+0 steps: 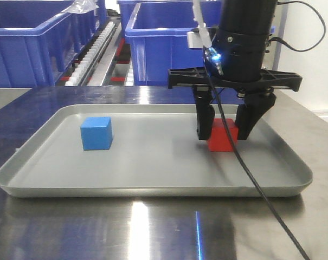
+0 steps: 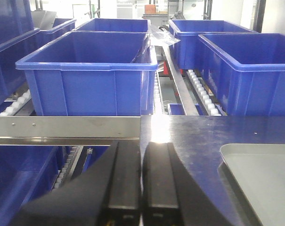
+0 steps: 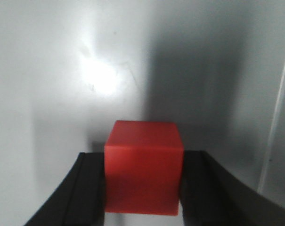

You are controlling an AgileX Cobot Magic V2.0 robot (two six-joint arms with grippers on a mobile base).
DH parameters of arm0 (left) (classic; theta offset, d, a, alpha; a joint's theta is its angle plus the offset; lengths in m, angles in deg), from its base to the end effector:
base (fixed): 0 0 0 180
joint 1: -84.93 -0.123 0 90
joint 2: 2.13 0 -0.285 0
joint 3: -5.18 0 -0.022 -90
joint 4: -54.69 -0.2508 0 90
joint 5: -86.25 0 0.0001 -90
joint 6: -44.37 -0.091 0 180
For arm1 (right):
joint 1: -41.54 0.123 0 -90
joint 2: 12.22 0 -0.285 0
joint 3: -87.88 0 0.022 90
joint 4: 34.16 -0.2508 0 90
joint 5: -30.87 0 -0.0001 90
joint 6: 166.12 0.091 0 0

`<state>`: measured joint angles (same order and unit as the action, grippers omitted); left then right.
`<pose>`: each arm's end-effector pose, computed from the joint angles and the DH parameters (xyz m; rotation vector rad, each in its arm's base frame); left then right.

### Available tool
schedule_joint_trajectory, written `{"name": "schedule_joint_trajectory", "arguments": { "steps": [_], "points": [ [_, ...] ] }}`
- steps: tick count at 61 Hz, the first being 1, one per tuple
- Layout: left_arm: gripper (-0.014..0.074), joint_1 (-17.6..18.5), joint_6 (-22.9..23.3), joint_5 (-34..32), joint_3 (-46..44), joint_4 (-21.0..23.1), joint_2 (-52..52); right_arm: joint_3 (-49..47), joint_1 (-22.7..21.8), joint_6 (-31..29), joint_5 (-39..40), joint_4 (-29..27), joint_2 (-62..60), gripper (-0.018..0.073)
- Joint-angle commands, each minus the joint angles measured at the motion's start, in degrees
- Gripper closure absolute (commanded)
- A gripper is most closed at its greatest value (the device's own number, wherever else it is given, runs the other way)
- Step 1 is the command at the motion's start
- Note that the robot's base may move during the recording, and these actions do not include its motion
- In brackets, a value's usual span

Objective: Sort and place red and blue blocks on shelf
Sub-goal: 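Lower the right gripper around the red cube and close it, then lift the red cube off the tray with the right gripper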

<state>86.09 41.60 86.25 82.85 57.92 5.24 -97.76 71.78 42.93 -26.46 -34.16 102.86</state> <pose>0.0560 -0.0011 0.2109 0.0091 1.4842 -0.0229 0.3329 0.1941 0.2298 -0.0305 2.9360 0.1684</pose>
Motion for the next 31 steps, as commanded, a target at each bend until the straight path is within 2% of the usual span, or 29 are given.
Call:
{"name": "schedule_joint_trajectory", "arguments": {
  "steps": [1, 19, 31],
  "points": [
    [0.0472, 0.01, 0.08, -4.78, 1.44, 0.52, -0.66, -2.22, 0.11, 0.00, 0.27, 0.44, -3.10, 0.0459],
    [0.0472, 0.01, 0.08, -4.78, 1.44, 0.52, -0.66, -2.97, -0.58, -0.25, 0.21, 3.76, -9.57, 0.0459],
    [0.0472, 0.01, 0.08, -4.78, 1.44, 0.52, -0.66, -2.69, -3.15, -8.55, 0.58, 3.93, -14.69, 0.0459]
  ]
}}
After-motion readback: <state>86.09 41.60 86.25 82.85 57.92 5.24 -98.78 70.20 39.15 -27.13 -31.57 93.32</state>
